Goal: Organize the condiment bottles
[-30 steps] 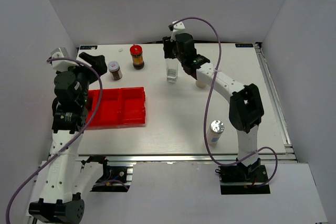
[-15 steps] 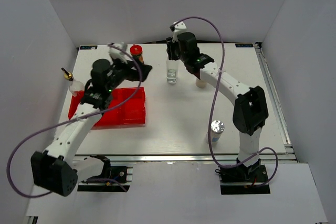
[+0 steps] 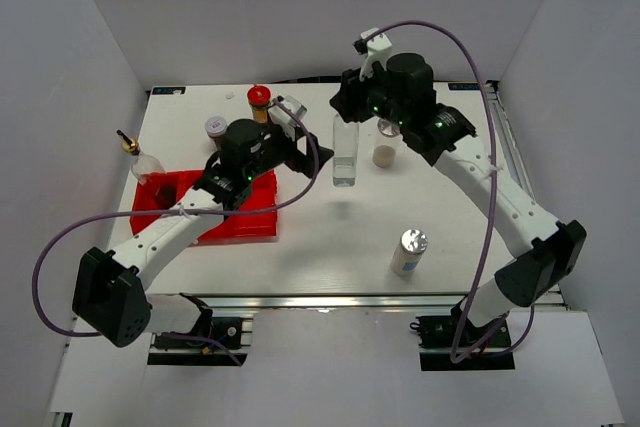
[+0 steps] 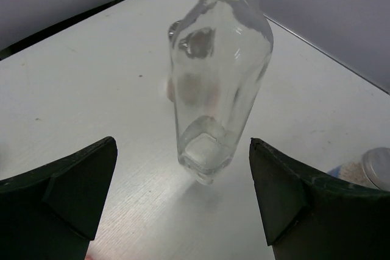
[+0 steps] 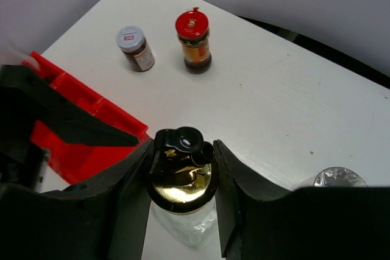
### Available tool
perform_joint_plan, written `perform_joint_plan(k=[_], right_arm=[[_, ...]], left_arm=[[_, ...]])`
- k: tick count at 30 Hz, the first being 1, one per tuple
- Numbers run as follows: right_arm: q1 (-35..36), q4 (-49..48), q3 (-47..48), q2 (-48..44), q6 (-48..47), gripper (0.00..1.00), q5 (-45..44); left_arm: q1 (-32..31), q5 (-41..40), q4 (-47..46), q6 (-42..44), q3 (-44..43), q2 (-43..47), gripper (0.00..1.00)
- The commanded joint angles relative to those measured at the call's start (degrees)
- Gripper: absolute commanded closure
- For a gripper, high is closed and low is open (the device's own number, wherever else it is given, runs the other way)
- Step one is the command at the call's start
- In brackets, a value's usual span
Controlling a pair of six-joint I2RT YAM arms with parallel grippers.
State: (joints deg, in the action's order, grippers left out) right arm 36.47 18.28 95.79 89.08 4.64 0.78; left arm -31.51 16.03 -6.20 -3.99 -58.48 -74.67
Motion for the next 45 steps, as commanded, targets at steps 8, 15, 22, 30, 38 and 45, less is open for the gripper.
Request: perform_joint_plan(k=[8,15,22,30,38,45], right_arm=[[0.4,-1.1,-3.1,-6.3,1.4,1.00,10.0],[0.4,1.0,-2.1,-8.7,1.4,1.00,19.6],[0.4,2.5,-2.2,-10.6,1.0,1.00,23.7],[0.4,4.0,-1.8,-11.9,0.3,1.00,29.8],[0.4,4.8,0.2,-9.8,-0.2,1.00,33.2],[0.4,5.1,0.0,-9.9,-0.6,1.00,33.3]], left_arm=[[-6.5,10.3,-6.3,3.5,4.2,3.9,0.02],[-7.1,4.4,-5.3,7.8,4.7,4.1,0.02],[-7.0,1.2,-1.8,9.1,5.3,6.4,0.02],[-7.0,5.5,-7.2,10.3,9.6,10.1,0.02],[-7.1,21.4,-5.3,14.5,4.8,3.7,0.02],[-7.0,23.6,-6.8,12.8,2.7,0.5,0.32]])
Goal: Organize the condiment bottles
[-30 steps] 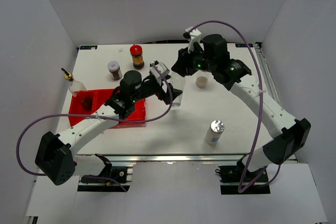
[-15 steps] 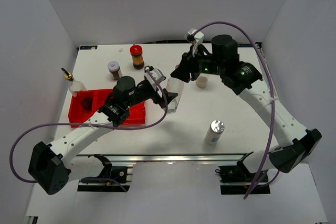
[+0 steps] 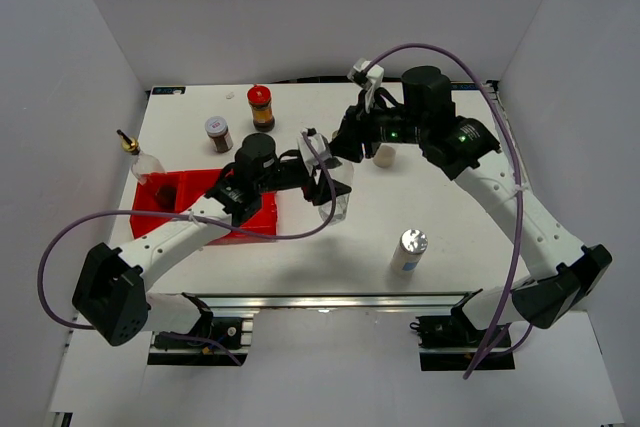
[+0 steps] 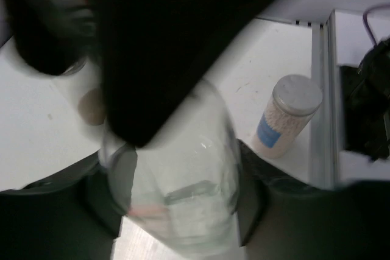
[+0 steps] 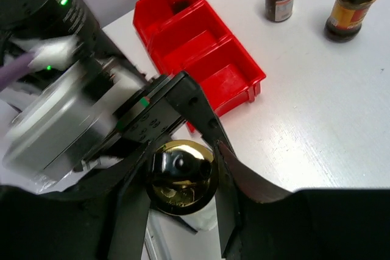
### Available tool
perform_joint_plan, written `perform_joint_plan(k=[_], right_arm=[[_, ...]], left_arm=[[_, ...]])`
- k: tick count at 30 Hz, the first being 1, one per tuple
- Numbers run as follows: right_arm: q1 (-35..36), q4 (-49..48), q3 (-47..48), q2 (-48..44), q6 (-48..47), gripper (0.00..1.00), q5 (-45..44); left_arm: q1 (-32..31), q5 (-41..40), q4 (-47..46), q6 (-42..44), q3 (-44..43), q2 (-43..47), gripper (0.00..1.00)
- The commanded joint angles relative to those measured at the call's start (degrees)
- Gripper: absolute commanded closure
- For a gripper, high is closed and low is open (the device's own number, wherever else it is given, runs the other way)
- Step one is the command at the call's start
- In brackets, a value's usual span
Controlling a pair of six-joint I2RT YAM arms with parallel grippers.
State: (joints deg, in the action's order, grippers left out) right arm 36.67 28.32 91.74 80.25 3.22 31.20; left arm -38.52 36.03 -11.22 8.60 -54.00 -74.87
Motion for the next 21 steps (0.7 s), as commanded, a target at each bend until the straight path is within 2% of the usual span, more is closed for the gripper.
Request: perform_joint_plan(k=[1,3,4,5,6,7,8,9,10,11,12,16,21], right_arm=[[0.2,-4.8,3.9,-1.1,0.7,1.00,2.5],[0.2,-4.5,3.6,-1.3,0.1,1.00,1.6],[0.2,-4.3,3.6,-1.6,-0.2,1.00,-0.1],[0.2,-4.0,3.6,-1.8,-0.2,1.00,-1.3],[0.2,-3.8,3.4,-2.2,-0.3,0.89,-2.6],[0.2,-3.9,2.7,-2.5,-0.6,0.68,-5.1],[0.2,-4.2,2.3,-3.3,-0.5,0.52,-6.1],[0.2,-4.7,1.9,-3.9,-0.4,0.27,-8.2],[0.2,-5.8,0.7,-4.9,-0.2,0.16,-9.1],[0.2,-6.4,0.3,-5.4,-0.3,0.11,-9.6],[0.2,-7.0,-0.2,-5.8,-0.8,0.10,-10.0],[0.2,-7.7,-0.4,-7.8,-0.9,0.11,-11.9],[0.2,-8.8,-2.1,-10.3,-2.0,0.11,-16.5]], left_arm=[[-0.1,3.4,-2.0,-0.1,-1.6,1.2,0.51],[-0.1,2.3,-3.1,-1.7,-1.1,1.9,0.66],[-0.1,0.4,-4.2,-3.3,-0.3,2.8,0.77],[-0.1,0.4,-4.9,-4.4,0.2,3.3,0.83],[-0.1,-2.7,-6.3,-5.3,0.7,3.8,0.87],[-0.1,-4.6,-6.6,-6.4,2.0,4.4,0.93],[0.0,-6.6,-7.4,-8.5,2.8,5.4,1.00],[-0.1,-10.8,-8.8,-10.5,3.7,6.0,1.00],[0.0,-12.9,-9.5,-11.7,5.6,6.5,1.00],[-0.1,-15.1,-10.2,-14.3,6.5,7.6,1.00],[-0.1,-20.5,-11.0,-15.4,7.3,8.2,1.00],[-0.1,-33.7,-8.0,-20.4,9.3,10.7,1.00],[0.0,-45.8,-0.2,-24.4,9.5,15.5,1.00]])
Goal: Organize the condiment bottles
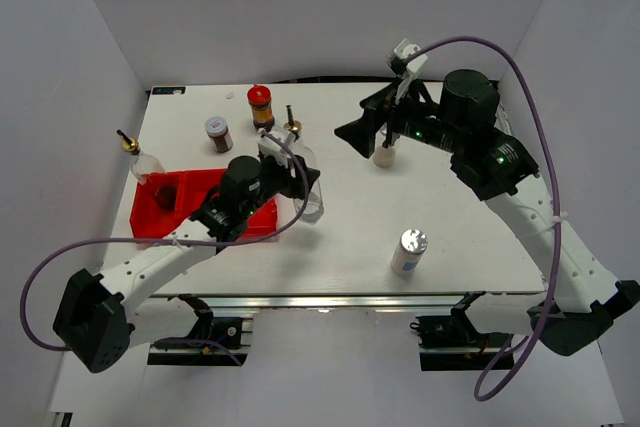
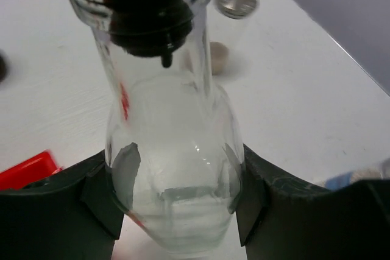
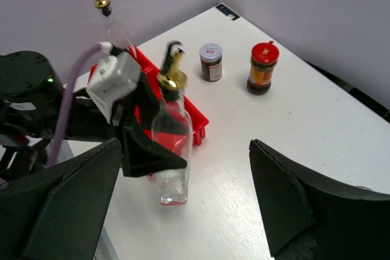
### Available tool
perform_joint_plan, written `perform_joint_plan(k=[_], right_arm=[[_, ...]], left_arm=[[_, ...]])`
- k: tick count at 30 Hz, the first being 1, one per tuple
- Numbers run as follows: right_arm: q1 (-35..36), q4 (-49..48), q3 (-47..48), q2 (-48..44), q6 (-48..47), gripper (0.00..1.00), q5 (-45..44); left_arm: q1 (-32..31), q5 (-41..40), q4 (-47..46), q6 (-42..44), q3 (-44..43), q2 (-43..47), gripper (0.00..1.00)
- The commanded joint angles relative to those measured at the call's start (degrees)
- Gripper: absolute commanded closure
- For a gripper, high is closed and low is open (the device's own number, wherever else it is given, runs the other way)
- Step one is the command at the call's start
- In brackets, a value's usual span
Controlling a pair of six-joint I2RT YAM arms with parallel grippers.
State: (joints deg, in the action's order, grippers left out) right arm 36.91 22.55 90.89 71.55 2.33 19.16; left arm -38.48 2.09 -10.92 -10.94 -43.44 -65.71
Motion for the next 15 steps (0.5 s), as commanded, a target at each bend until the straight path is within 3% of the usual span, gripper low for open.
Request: perform_joint_plan(k=[1,4,5,7,8,11,15], right_arm=[[0.0,-3.3,-2.0,-2.7,-1.3,0.11,-5.5],[-0.1,-5.4,-6.3,-5.2,-1.0,0.11,-10.1],[-0.2,-6.5,-8.6,-5.6,-0.6,0.11,-11.1],[-0.3,-7.2,-10.4,-7.2,0.0,0.11,-12.7],[-0.3,-7.9,-11.3,-7.6,0.5,0.11,-12.7],[-0.5,-10.1,-14.1,-9.1,1.0,0.11,-12.6],[-1.0,-10.7,-14.8,-9.1,0.4,0.11,-12.8]], left_arm=[[-0.1,-18.0,1.5,-6.3,-1.4,7.3,1.00],[0.0,-31.3,13.0,-8.6,-3.6,11.2,1.00],[-0.1,-42.2,18.7,-9.0,-4.1,12.1,1.00],[-0.1,-55.9,23.6,-11.9,-5.1,13.8,1.00],[-0.1,-67.9,27.4,-12.8,-5.2,14.3,1.00],[0.0,-78.8,31.9,-15.2,-4.0,16.7,1.00],[0.2,-85.2,40.1,-23.9,-4.4,20.1,1.00]])
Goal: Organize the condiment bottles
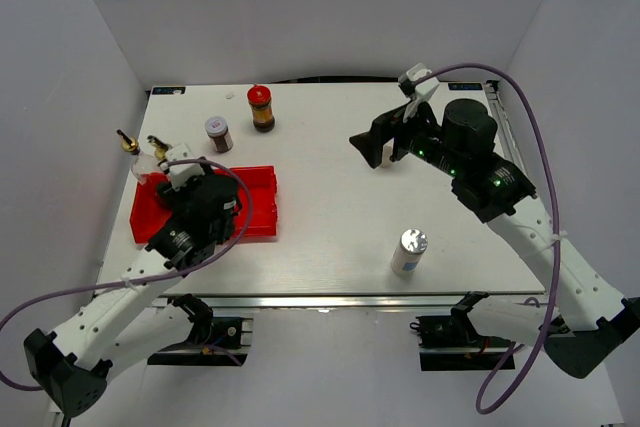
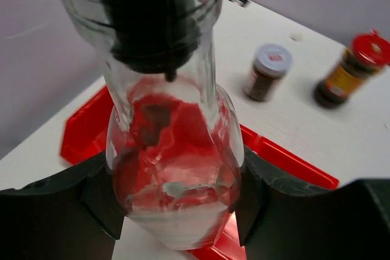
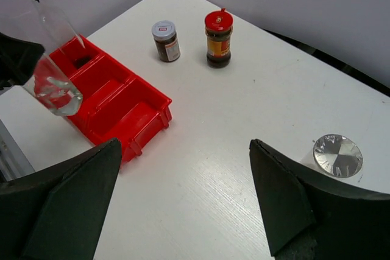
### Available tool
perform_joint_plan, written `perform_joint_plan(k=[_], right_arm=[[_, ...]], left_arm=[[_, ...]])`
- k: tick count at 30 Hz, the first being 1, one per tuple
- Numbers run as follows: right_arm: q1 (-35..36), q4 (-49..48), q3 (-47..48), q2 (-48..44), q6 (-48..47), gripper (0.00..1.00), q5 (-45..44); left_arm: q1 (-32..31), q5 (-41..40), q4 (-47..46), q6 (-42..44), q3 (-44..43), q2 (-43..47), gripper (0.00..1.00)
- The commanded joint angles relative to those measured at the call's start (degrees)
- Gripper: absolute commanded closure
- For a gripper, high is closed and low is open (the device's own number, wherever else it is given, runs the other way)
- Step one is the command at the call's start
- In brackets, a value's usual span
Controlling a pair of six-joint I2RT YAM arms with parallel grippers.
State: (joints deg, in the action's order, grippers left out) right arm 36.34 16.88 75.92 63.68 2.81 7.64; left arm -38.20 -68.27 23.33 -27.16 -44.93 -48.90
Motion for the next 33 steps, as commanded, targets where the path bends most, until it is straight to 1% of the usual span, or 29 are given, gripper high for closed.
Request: perform_joint_plan(k=[1,3,5,6,8,10,12,13,14,15,16,17,18,19,20,21,22,24,29,30,33], right_arm=[[-0.7,-4.9,0.3,-0.8,-0.3,0.10,-1.3],[-1.3,-4.6,0.5,0.1,-0.6,0.11,-1.2],[-2.3,-4.6,0.6,0.7,-0.3,0.11,-0.4],[-2.7,-4.8,0.5,0.7,-0.3,0.11,-0.1],[-3.8,-6.2,-1.0,0.3,0.6,0.10,0.9],[-4.7,-7.3,-2.2,-1.2,1.0,0.11,1.0],[-5.7,-8.4,-3.3,-2.2,1.1,0.11,0.9],[-6.0,-8.3,-3.4,-2.4,1.1,0.11,0.9],[-6.3,-8.3,-3.4,-2.4,1.1,0.11,1.0],[-6.6,-8.4,-3.5,-2.5,1.1,0.11,1.0],[-6.9,-8.4,-3.7,-2.5,1.1,0.11,1.1],[-7.2,-8.6,-3.7,-2.2,1.4,0.11,1.3],[-7.5,-8.4,-3.6,-2.2,1.5,0.11,1.6],[-7.8,-8.3,-3.4,-2.0,1.5,0.10,1.9],[-7.9,-8.1,-3.1,-1.7,1.3,0.11,2.1],[-8.5,-7.9,-3.1,-1.7,1.3,0.11,2.1],[-8.8,-8.0,-3.1,-1.7,1.2,0.11,2.0],[-9.5,-8.7,-3.7,-1.9,1.3,0.11,2.1],[-11.0,-9.1,-3.8,-1.4,1.4,0.11,3.2],[-11.1,-9.1,-3.8,-1.4,0.9,0.11,3.6],[-11.6,-9.6,-4.0,-1.2,0.8,0.11,4.2]], left_arm=[[-0.2,-16.2,7.1,-10.3,-2.5,4.8,1.00],[-0.2,-21.3,10.8,-12.3,-2.1,5.7,1.00],[-0.2,-24.7,12.3,-13.1,-1.0,6.3,1.00],[-0.1,-27.8,12.8,-13.3,-0.8,6.3,1.00],[0.1,-30.2,14.1,-14.4,-0.7,6.5,1.00],[0.8,-32.3,13.8,-14.2,-0.5,7.0,1.00],[2.9,-33.4,9.9,-12.2,1.3,8.8,1.00],[3.8,-30.9,5.3,-7.6,2.5,10.5,1.00],[5.0,-28.7,2.0,-4.8,3.5,10.5,1.00],[7.6,-26.4,-2.7,-1.6,5.0,12.3,1.00],[9.1,-22.0,-7.5,5.4,6.5,12.9,1.00],[13.1,-19.8,-13.0,6.4,8.1,12.5,1.00],[15.5,-18.8,-13.1,4.3,7.7,11.2,1.00],[17.6,-16.4,-6.0,1.0,6.0,9.7,1.00],[19.4,-16.0,-3.1,-2.1,4.0,8.0,1.00],[21.1,-16.5,-1.8,-3.1,1.8,6.5,1.00],[21.5,-17.2,-1.1,-4.0,1.3,4.2,1.00],[22.6,-17.2,-2.7,-2.7,1.4,2.9,1.00],[25.5,-13.2,-12.4,2.2,4.7,2.5,1.00],[26.8,-12.2,-13.3,2.5,4.9,2.2,1.00],[29.5,-12.9,-13.0,1.1,4.1,0.0,1.00]])
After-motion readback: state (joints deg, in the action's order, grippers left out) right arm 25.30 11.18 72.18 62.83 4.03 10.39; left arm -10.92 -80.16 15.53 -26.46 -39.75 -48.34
